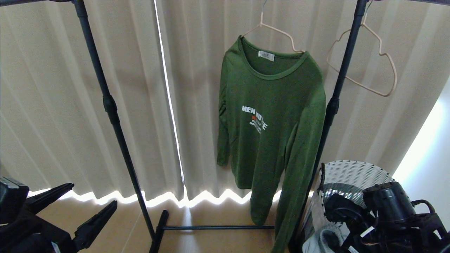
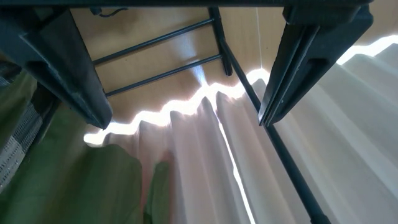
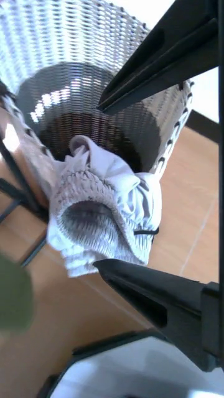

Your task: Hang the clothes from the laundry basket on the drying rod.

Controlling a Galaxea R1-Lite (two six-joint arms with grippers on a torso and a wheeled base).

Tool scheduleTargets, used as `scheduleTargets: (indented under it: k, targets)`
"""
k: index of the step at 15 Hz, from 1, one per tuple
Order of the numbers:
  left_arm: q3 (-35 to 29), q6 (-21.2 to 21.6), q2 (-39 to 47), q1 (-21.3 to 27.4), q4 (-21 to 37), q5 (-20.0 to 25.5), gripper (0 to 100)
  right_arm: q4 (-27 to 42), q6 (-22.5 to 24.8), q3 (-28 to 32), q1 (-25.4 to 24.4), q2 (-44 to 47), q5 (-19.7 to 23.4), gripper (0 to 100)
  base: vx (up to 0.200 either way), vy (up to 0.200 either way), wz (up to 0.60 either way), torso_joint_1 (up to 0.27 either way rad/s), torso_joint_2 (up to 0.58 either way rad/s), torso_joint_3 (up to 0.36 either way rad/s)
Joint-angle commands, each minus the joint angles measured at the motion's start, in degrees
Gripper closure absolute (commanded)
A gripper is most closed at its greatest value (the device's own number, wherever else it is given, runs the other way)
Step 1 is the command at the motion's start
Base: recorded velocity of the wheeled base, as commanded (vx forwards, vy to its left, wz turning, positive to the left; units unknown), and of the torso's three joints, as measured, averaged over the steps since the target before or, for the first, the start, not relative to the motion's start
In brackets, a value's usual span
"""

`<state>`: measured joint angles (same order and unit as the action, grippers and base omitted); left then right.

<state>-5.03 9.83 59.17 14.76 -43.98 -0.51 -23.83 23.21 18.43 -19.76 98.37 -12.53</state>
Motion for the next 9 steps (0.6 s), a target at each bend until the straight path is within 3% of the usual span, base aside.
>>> scheduleTargets:
  k: [1, 9]
  targets:
    - [0.02, 0.02, -0.02, 0.00, -0.05, -0.02, 0, 0.10, 0.17, 1.34, 0.60, 6.05, -2.32, 0, 0.000, 0.000, 0.00, 0.000, 0.00, 0.000]
    - [-0.06, 0.02, -0.02, 0.00, -0.05, -0.02, 0, -0.34, 0.17, 7.14, 2.97, 14.40, -8.12, 0, 0.000, 0.000, 0.00, 0.000, 0.00, 0.000]
